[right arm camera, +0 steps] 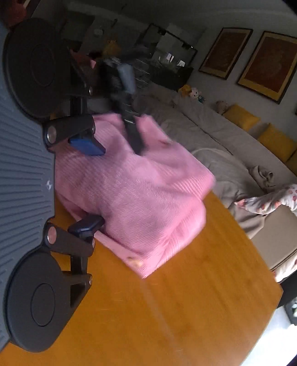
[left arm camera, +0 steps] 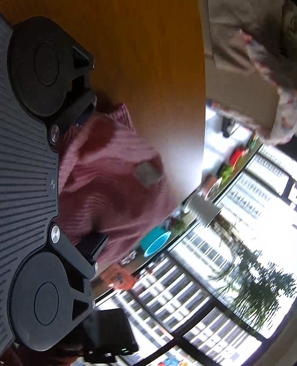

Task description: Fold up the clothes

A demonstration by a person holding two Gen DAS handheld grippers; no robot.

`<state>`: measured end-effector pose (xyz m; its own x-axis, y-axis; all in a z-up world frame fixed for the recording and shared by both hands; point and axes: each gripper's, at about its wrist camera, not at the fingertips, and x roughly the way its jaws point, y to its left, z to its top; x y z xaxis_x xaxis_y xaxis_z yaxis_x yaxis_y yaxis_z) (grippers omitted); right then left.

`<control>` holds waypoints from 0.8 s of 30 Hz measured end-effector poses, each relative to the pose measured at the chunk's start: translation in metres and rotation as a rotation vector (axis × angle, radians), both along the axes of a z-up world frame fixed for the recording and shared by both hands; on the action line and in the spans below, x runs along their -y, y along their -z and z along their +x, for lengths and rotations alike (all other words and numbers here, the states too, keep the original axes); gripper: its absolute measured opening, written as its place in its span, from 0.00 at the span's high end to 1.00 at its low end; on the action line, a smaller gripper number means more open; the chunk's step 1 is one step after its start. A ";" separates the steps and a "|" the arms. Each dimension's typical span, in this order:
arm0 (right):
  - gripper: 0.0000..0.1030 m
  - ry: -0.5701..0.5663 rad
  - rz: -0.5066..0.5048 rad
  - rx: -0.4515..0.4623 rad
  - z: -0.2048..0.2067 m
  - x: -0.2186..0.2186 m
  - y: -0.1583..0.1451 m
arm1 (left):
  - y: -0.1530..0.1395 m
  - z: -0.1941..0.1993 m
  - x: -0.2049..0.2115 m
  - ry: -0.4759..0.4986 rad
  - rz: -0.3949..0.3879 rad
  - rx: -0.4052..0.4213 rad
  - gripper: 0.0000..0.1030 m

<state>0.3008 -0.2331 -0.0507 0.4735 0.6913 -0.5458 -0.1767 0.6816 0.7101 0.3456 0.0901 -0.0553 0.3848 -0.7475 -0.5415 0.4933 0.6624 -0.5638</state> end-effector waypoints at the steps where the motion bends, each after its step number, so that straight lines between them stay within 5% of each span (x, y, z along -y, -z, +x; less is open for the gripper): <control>1: 0.43 0.006 -0.046 0.047 0.010 -0.003 -0.005 | -0.001 -0.008 -0.005 -0.010 -0.017 -0.011 0.08; 7: 0.40 0.099 -0.228 0.233 0.048 -0.015 -0.036 | -0.009 -0.095 0.018 0.127 -0.118 -0.037 0.08; 9: 0.15 0.114 -0.275 0.285 0.043 -0.015 -0.046 | -0.013 -0.121 0.033 0.200 -0.171 -0.029 0.06; 13: 0.00 0.105 -0.326 0.355 0.014 -0.003 -0.057 | -0.023 -0.134 0.038 0.258 -0.184 0.033 0.03; 17: 0.00 0.092 -0.351 0.446 -0.029 0.007 -0.059 | -0.031 -0.114 0.001 0.102 -0.157 0.074 0.03; 21: 0.00 0.050 -0.396 0.565 -0.065 0.003 -0.061 | -0.039 -0.102 -0.036 -0.198 0.003 0.173 0.02; 24: 0.00 -0.062 -0.498 0.647 -0.086 -0.018 -0.057 | -0.036 -0.087 -0.052 -0.293 0.058 0.191 0.02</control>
